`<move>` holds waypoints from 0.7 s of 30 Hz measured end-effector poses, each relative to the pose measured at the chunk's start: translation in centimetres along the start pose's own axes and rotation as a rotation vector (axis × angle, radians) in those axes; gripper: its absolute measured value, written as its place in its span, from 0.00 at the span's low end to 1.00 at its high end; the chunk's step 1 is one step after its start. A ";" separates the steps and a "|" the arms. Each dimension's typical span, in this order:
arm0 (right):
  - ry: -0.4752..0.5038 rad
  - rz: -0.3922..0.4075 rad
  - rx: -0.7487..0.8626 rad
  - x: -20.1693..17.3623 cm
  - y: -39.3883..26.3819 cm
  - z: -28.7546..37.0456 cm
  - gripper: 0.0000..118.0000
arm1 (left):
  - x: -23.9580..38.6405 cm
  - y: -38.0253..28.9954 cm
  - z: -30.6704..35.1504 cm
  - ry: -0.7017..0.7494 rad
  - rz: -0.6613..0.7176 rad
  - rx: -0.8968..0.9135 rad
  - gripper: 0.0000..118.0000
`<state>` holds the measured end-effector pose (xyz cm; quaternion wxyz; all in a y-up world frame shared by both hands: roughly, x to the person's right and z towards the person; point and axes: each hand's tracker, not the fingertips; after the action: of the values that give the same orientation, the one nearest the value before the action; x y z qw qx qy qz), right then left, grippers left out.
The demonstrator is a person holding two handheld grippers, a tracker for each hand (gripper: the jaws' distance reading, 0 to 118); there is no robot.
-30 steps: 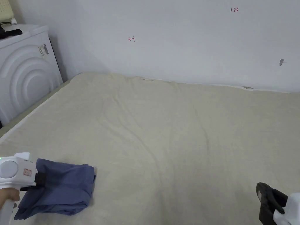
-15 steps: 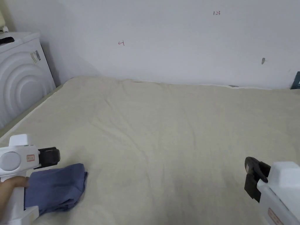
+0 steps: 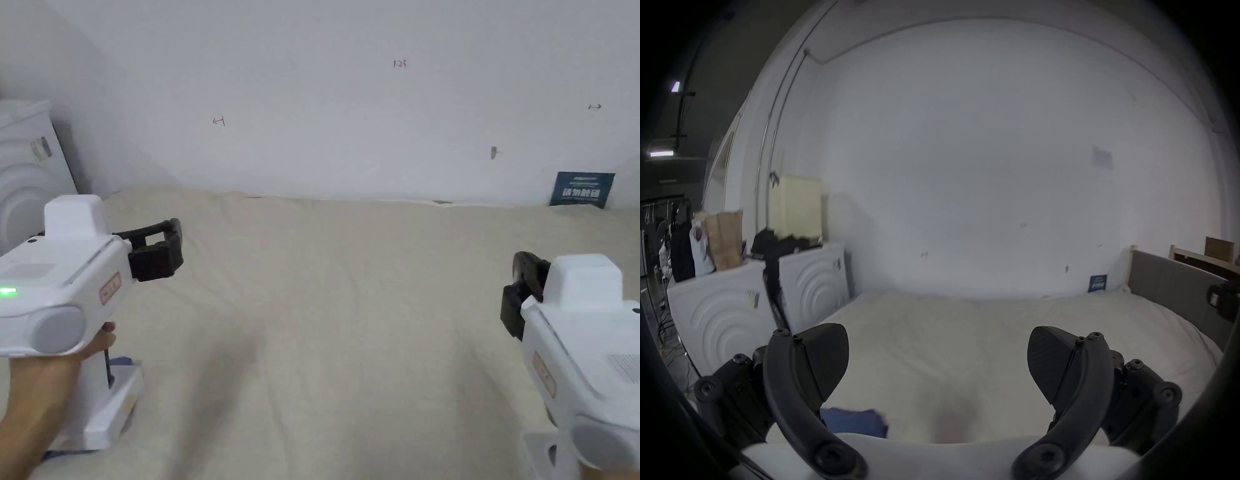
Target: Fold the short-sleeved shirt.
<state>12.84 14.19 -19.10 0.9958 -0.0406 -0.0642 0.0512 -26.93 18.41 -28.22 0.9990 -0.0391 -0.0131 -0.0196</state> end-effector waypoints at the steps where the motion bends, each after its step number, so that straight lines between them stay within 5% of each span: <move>1: -0.007 0.003 0.007 0.4 0.2 0.3 0.01 | 1.2 0.0 0.5 -0.008 -0.009 0.022 0.96; 7: -0.033 0.023 0.047 3.3 0.8 2.1 0.01 | 8.4 -1.5 3.2 -0.038 -0.041 0.089 0.95; 12: -0.050 0.024 0.061 5.3 0.4 2.9 0.01 | 12.9 -3.8 3.9 -0.067 -0.072 0.105 0.84; 14: -0.056 0.023 0.063 5.9 0.2 3.1 0.01 | 14.0 -4.5 4.1 -0.107 -0.048 0.114 0.63; 17: -0.061 0.019 0.061 6.6 -0.1 3.3 0.01 | 15.4 -5.1 4.2 -0.137 -0.028 0.092 0.03; 21: -0.073 0.009 0.057 7.2 -0.6 3.5 0.01 | 16.6 -5.7 4.2 -0.142 -0.038 0.100 0.00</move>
<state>19.57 14.61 -14.71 0.9933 -0.0108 -0.0990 0.0591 -10.71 12.44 -23.14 0.9957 0.0099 -0.0856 -0.0348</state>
